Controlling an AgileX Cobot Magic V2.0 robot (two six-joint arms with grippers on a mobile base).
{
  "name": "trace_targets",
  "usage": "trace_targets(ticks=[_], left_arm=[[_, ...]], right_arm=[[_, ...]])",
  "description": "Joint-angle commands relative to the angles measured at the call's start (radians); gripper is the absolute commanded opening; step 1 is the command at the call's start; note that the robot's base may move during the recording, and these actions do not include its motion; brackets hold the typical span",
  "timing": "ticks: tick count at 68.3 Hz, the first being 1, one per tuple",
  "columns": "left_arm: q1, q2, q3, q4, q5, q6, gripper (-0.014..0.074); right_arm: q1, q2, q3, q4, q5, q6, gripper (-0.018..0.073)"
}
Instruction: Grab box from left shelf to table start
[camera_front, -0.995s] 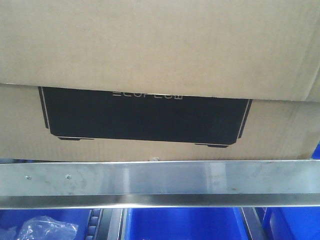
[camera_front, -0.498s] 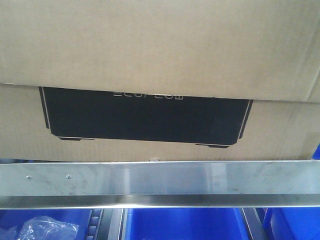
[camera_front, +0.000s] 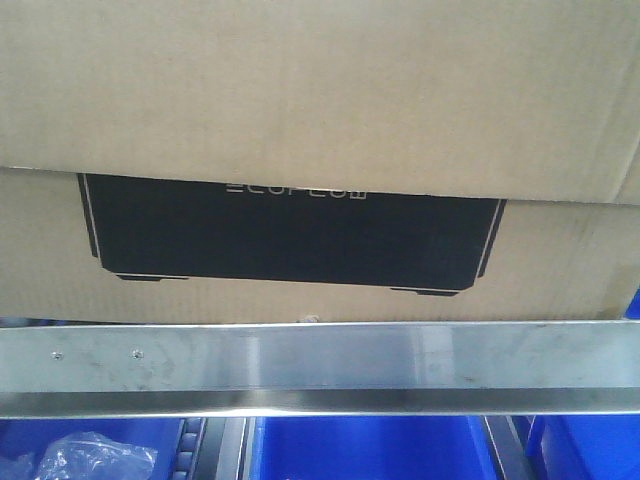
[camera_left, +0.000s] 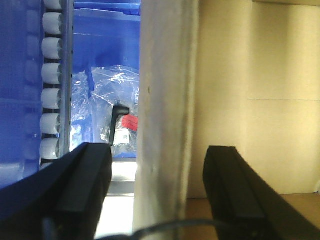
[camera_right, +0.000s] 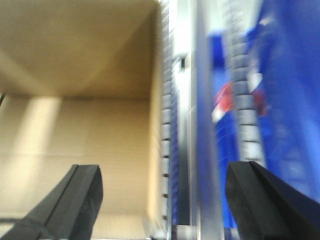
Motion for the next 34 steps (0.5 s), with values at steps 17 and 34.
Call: trace_targets(ticks=[17,34], left_arm=[[-0.005,-0.03,-0.033,-0.004,-0.076,-0.002,0.0318],[-0.005,-0.03,-0.033,-0.004,-0.09,-0.002,0.0318]], right_arm=[[0.001,0.345,-0.211,0.019,-0.012,-0.106,0.0603],[0.001,0.485,-0.221,0.019,0.009,-0.116,0.0591]])
